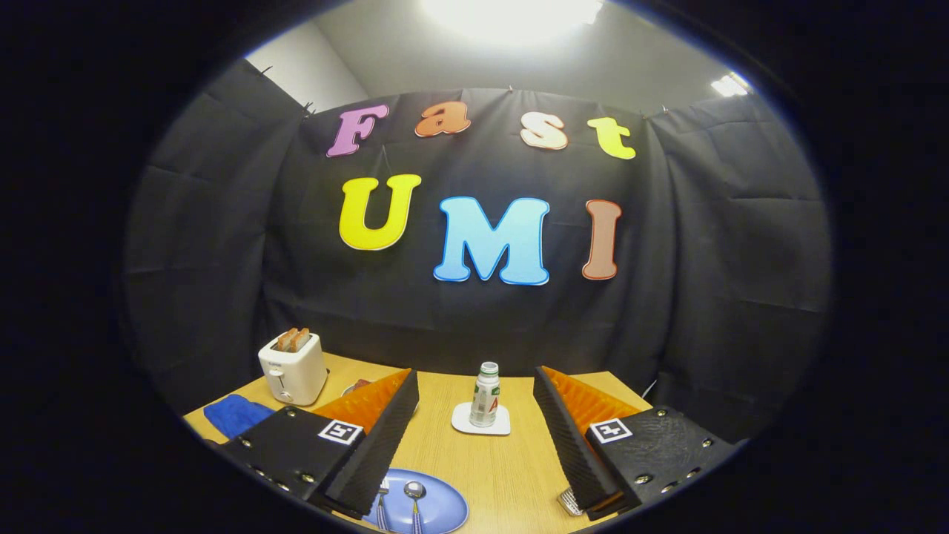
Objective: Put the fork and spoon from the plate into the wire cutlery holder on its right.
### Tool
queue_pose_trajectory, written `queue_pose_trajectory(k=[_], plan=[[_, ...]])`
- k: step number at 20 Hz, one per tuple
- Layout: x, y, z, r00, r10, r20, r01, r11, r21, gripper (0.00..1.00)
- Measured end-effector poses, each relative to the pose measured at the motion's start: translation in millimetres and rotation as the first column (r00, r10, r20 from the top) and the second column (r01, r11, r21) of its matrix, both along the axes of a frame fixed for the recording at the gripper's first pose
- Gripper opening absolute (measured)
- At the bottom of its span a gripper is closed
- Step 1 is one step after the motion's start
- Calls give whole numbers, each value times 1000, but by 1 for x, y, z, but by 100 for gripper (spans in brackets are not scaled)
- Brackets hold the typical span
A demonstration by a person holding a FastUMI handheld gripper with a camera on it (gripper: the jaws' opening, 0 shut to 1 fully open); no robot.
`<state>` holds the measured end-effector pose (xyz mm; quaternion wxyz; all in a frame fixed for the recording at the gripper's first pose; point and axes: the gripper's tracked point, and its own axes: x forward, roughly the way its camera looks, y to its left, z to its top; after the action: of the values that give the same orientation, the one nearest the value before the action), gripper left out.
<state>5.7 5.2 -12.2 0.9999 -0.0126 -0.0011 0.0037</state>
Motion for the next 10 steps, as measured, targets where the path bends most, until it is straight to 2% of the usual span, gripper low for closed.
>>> queue_pose_trajectory(k=[6,10], plan=[[9,18,-50,981,48,-187,-60,997,-56,96],[10,30,-85,949,80,-306,-102,993,-55,96]])
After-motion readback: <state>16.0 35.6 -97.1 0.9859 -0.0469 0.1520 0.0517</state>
